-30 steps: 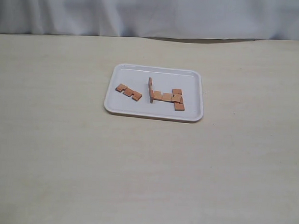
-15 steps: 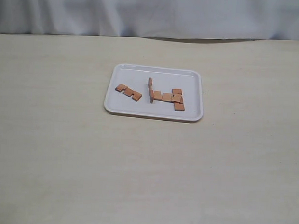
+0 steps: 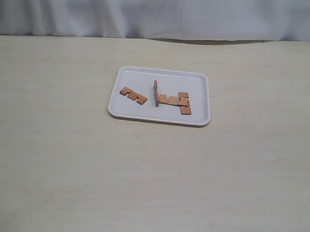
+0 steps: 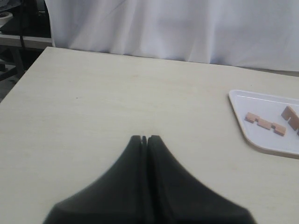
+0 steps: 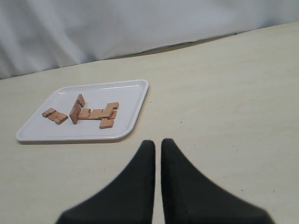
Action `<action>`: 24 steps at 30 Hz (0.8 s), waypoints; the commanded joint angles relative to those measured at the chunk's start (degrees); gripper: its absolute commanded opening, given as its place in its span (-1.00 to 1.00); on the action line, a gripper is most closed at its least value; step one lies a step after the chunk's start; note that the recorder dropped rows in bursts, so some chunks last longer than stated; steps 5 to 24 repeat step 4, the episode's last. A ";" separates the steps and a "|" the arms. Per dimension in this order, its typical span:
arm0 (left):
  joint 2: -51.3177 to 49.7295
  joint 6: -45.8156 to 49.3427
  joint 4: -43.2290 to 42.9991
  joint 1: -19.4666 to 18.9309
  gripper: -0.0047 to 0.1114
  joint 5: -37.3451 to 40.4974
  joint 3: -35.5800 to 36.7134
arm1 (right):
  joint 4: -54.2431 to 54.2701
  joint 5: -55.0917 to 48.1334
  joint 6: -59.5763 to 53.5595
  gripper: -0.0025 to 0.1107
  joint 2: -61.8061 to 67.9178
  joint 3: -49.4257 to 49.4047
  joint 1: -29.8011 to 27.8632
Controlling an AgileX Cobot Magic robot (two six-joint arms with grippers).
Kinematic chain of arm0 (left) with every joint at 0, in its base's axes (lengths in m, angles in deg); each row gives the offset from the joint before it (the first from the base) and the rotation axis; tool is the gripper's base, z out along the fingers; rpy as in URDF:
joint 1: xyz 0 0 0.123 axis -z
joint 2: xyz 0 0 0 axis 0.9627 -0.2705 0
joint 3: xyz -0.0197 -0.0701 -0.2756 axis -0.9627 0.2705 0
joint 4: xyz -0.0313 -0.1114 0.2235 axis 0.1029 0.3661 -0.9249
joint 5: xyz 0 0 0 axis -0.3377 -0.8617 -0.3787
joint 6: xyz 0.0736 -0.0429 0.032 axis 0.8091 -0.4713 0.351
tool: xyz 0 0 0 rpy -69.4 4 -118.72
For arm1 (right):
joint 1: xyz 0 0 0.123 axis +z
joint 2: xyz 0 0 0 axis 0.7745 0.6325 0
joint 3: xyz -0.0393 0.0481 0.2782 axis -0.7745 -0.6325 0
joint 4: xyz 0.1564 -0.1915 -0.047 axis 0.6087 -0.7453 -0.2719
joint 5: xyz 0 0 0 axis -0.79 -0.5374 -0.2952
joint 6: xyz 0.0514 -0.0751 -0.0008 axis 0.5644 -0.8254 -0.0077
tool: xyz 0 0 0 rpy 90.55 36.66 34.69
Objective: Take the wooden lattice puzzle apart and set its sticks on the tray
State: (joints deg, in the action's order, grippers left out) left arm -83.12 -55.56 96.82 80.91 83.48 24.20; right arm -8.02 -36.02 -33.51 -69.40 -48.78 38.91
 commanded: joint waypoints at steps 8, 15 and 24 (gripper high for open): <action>0.14 0.30 0.12 -0.60 -0.92 -0.52 0.18 | -0.21 0.11 0.09 -0.88 -0.23 -0.08 0.21; 0.14 0.30 0.12 -0.60 -0.92 -0.52 0.18 | -0.21 0.11 0.09 -0.88 -0.23 -0.08 0.21; 0.14 0.30 0.12 -0.60 -0.92 -0.52 0.18 | -0.21 0.11 0.09 -0.88 -0.23 -0.08 0.21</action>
